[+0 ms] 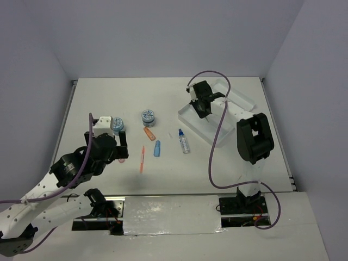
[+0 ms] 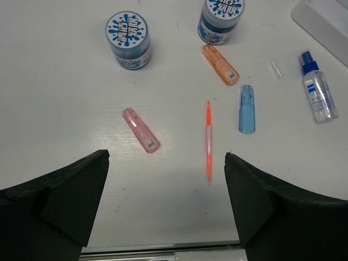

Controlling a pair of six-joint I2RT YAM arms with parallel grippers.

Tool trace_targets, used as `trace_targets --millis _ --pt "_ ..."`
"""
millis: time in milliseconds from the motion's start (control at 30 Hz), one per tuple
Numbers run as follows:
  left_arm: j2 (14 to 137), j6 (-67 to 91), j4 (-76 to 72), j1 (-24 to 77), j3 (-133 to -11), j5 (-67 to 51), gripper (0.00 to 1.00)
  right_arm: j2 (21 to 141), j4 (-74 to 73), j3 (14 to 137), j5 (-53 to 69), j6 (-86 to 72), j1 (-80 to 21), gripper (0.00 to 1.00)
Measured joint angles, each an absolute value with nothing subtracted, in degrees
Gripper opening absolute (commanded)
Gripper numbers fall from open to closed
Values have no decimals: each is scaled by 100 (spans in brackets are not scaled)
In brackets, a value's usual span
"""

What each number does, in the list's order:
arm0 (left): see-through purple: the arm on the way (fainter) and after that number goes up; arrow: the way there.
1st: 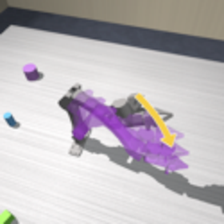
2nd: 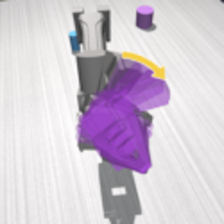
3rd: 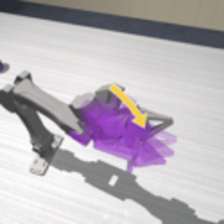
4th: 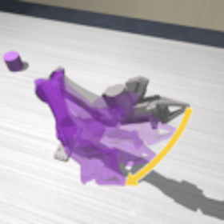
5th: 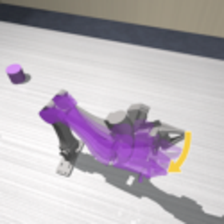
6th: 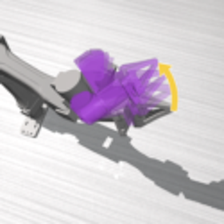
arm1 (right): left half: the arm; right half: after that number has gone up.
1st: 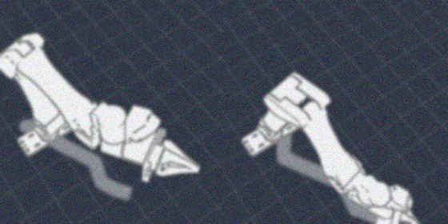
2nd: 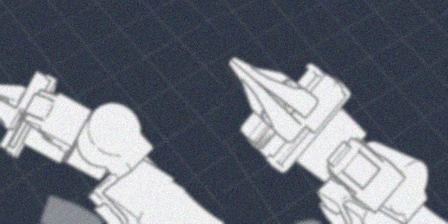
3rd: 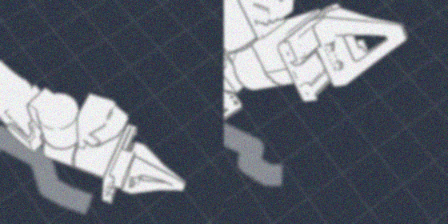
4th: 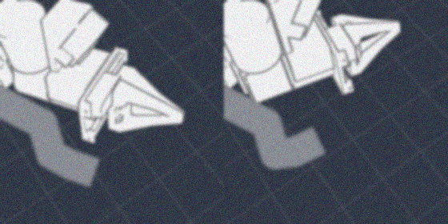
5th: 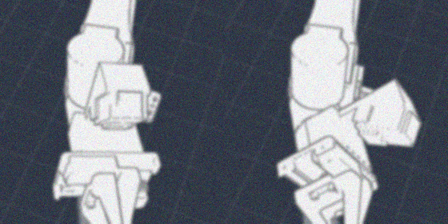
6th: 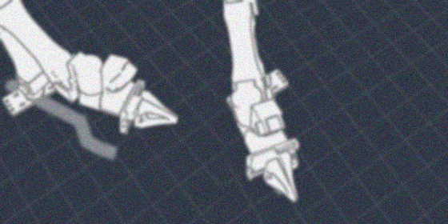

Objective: Sort the stationery into containers
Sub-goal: Place the pen in the storage box, then pick up the pen from the center of the board.

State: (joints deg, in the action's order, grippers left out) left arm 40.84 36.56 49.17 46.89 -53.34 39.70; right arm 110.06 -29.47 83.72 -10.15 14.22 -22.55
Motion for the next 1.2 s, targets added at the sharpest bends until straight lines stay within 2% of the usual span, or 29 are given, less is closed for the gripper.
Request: trace_targets --millis 300,467,700,867,900,933,967,1100,1200 --pt "4565 3485 4735 4578 -5336 3656 99 11006 -3131 8276 -694 1328 -2257 31" --pt "4825 3400 4659 4525 -5336 3420 99 11006 -3138 8204 -471 1208 -2257 48" --pt "5166 3463 4600 4473 -5363 3190 99 10803 -3124 8099 -362 921 -2257 49" --pt "5701 3677 4152 4475 -5214 2740 99 9581 -2919 7616 -484 -86 -2397 52" --pt "5944 3752 4058 4473 -5181 2674 97 9172 -2753 7439 -600 -349 -2561 85" --pt "6206 3798 3927 4471 -5140 2615 96 8812 -2624 7286 -733 -585 -2777 88" --pt "6517 3833 3824 4464 -5109 2556 96 8508 -2519 7175 -897 -731 -3050 99" --pt "7655 4071 3597 4434 -5009 2447 88 7767 -2180 6897 -1201 -1387 -4209 100" --pt "7946 4115 3465 4355 -4856 2331 85 7649 -2045 6619 -1238 -1743 -4434 99"
